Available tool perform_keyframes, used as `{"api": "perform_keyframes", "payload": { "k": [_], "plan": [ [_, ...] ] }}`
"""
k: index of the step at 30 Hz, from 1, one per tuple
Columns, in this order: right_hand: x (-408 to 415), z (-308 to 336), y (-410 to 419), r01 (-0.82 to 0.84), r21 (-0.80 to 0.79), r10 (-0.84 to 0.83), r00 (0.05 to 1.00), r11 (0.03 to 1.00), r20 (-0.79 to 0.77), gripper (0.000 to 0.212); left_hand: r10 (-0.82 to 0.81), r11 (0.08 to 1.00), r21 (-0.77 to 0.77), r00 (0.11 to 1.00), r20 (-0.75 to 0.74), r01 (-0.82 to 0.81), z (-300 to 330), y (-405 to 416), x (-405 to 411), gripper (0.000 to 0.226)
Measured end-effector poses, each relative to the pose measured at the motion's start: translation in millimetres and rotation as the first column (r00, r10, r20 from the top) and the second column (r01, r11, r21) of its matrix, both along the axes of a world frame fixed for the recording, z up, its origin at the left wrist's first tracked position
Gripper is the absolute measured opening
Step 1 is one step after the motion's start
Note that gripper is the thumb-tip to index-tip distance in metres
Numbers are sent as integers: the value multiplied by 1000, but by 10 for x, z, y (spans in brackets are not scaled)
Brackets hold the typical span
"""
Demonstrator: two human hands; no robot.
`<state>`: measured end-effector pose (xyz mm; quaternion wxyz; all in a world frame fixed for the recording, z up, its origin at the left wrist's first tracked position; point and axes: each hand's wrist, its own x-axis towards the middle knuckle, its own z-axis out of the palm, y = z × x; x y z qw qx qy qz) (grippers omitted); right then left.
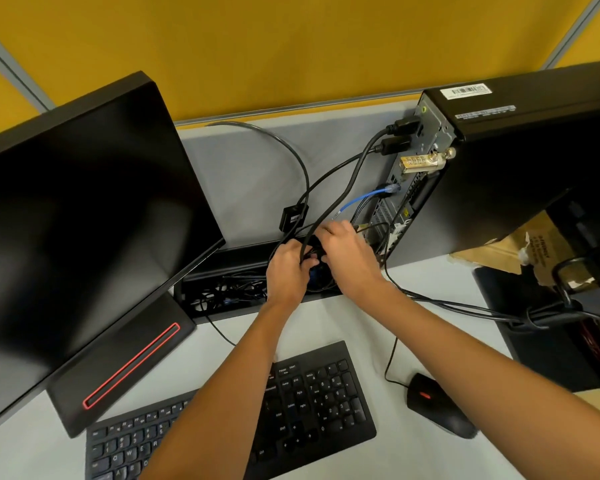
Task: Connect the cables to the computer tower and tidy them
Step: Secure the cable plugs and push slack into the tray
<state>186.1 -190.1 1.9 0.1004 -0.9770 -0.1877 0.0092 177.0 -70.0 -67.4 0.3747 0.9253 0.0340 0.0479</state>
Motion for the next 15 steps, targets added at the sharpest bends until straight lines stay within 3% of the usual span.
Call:
{"api": "perform_keyframes", "payload": {
  "k": [2,4,8,12,15],
  "plan": [
    [91,-33,68,-49,-181,41,998,982,-49,43,-53,996,67,999,-7,54,20,57,-5,11],
    [148,-58,150,-29,-237,5,995,971,-103,50,-95,988,123,995,-6,95,50,100,-12,13],
    [279,-71,238,214,-73,-222,964,974,-143,67,-90,986,138,995,-43,95,-9,123,17,16],
    [340,-135,180,188,-65,-199,938,980,-283,69,-75,984,154,993,-89,88,-78,134,25,19],
    [388,-145,127,89,-58,-103,936,994,-336,46,-83,981,168,992,-97,98,-97,139,31,19]
  ]
}}
